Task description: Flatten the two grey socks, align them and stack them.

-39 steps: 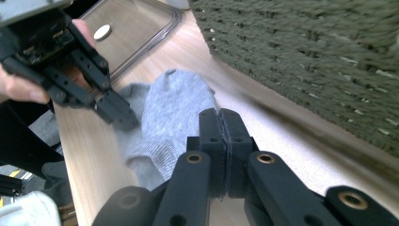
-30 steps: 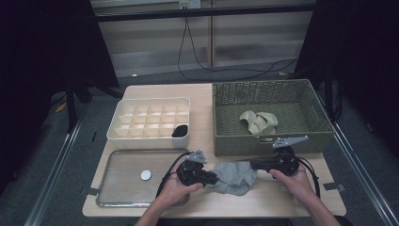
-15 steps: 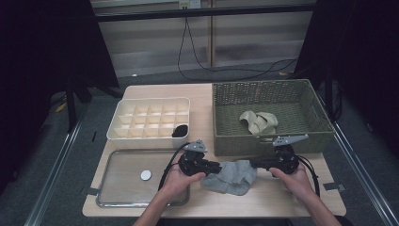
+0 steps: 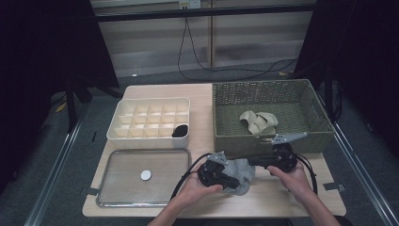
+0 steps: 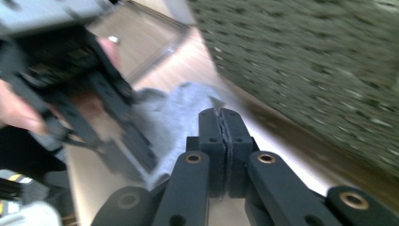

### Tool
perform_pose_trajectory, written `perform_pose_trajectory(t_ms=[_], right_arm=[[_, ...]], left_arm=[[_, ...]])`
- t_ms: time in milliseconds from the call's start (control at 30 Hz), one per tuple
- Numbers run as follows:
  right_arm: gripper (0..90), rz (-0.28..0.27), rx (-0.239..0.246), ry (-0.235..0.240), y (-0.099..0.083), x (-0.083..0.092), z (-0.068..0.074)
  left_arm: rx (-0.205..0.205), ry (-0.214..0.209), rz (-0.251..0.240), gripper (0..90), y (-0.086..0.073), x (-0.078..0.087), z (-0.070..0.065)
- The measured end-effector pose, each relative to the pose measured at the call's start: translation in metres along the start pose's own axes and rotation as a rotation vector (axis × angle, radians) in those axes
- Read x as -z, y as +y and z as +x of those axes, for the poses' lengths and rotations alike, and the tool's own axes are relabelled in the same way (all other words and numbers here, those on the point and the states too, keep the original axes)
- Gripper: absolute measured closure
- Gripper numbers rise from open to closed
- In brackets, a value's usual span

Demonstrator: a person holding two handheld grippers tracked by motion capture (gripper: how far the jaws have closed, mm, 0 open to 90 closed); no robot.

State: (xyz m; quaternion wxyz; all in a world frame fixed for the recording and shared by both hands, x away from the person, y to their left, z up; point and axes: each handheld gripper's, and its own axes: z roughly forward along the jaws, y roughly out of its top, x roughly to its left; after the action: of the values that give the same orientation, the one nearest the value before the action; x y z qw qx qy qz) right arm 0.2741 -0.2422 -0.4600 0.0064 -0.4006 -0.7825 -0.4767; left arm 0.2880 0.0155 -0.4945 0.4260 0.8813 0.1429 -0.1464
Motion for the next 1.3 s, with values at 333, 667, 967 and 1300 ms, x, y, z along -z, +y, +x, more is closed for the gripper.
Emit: perform_pose_trajectory(t_ms=[333, 667, 967, 1300], right_arm=[[88.7, 0.005, 0.039, 0.042, -0.002, -0.001, 0.022], [88.6, 0.024, 0.058, 0.093, -0.015, -0.001, 0.044], [88.6, 0.082, 0.069, 0.125, -0.030, -0.009, 0.062], [88.5, 0.162, 0.066, 0.137, -0.045, -0.022, 0.065]], left_arm=[[-0.001, 0.066, 0.036, 81.5, -0.003, -0.008, 0.001], [0.010, 0.079, 0.022, 80.3, -0.005, -0.008, 0.002], [0.010, 0.089, 0.005, 79.8, -0.007, -0.005, 0.003], [0.027, 0.134, -0.024, 78.7, -0.010, 0.019, -0.006]])
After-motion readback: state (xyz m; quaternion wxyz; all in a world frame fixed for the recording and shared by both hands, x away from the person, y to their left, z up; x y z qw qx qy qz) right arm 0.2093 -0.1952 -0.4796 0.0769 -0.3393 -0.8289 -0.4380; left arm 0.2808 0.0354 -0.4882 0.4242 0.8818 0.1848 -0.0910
